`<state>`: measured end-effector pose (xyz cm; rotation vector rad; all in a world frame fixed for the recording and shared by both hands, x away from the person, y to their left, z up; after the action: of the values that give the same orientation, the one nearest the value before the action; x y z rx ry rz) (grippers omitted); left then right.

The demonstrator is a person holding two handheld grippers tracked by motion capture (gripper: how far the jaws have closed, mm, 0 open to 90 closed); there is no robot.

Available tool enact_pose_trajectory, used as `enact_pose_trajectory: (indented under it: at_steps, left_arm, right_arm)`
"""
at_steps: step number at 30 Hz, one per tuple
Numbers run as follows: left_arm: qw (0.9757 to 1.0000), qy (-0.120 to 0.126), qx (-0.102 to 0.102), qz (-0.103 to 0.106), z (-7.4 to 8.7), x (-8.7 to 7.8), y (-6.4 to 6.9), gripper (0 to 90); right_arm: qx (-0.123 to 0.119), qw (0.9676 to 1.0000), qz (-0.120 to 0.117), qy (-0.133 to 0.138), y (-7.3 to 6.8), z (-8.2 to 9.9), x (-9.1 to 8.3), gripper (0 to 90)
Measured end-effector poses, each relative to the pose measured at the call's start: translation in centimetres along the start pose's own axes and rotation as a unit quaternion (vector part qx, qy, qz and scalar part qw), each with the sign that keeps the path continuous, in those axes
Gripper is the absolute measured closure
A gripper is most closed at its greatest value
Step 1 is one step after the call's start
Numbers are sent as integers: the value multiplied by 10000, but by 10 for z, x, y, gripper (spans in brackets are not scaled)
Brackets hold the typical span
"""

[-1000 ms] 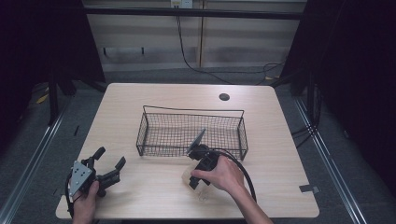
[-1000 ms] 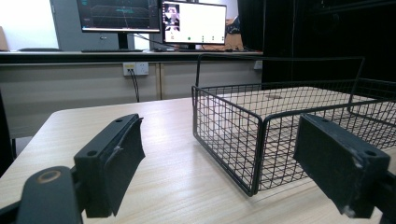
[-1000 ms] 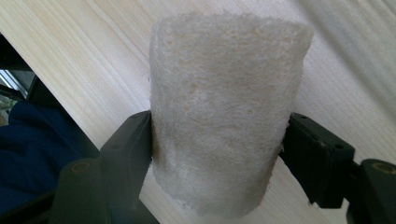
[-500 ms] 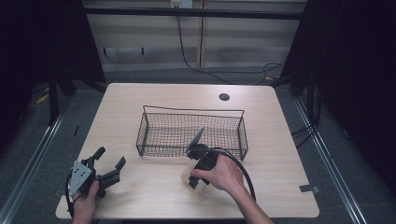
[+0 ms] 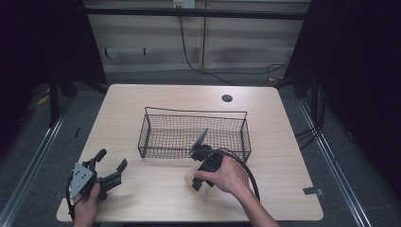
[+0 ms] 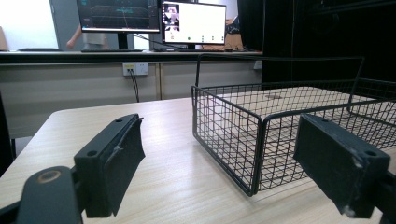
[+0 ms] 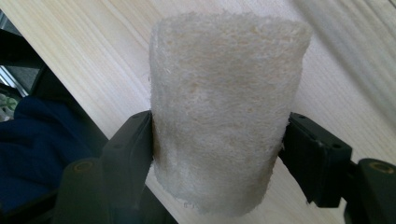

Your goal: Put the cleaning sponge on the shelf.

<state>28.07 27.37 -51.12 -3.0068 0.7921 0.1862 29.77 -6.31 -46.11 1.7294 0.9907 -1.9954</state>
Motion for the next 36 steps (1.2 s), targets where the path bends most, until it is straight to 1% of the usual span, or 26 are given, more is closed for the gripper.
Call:
enact_pose_trajectory:
  at_steps: [3,5,7,13,20,22,26,27,28,29,30,35,36]
  left_arm:
    - [10000,0,2,-1,0,0,0,155]
    - [10000,-1,1,-1,0,0,0,155]
    - [10000,-1,2,0,0,0,0,155]
    - [10000,0,2,0,0,0,0,155]
    - [10000,-1,2,-1,0,0,0,155]
    - [10000,-1,2,0,0,0,0,155]
    - [10000,0,0,-1,0,0,0,155]
    - [10000,3,-18,-15,0,0,0,155]
    - [10000,-1,3,-1,0,0,0,155]
    - [10000,-1,2,-1,0,0,0,155]
    - [10000,-1,4,-1,0,0,0,155]
    - [10000,0,-4,-2,0,0,0,155]
    - [10000,-2,3,-1,0,0,0,155]
  right_arm:
    - [16,10000,-19,-26,0,2,-3,289]
    - [-51,10000,5,-51,0,3,-4,289]
    - [-58,10000,22,-63,0,4,-7,289]
    - [-64,9999,-88,-91,0,6,-14,290]
    - [-82,9998,-143,-62,0,9,-22,289]
    - [-96,9996,-260,-107,0,9,-23,289]
    - [-101,9995,-262,-157,1,9,-23,289]
    - [-59,9994,-286,-184,1,9,-25,289]
    - [-99,9995,-256,-172,2,9,-25,289]
    - [-88,9994,-290,-173,1,9,-27,289]
    - [-127,9994,-279,-169,1,10,-28,289]
    - [-132,9996,-218,-134,0,10,-36,289]
    - [-117,9996,-242,-129,-1,10,-38,289]
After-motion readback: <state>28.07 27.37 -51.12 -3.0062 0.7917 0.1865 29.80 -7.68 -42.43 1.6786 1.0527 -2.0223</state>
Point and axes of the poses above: each handheld gripper's, and its own axes: x roughly forward along the jaws, z roughly out of its underside, y roughly to its right, the point moved 3 cm from there along x, roughly forward along the jaws, and after that the axes turned 6 degrees about -y, right-handed, at the moved point
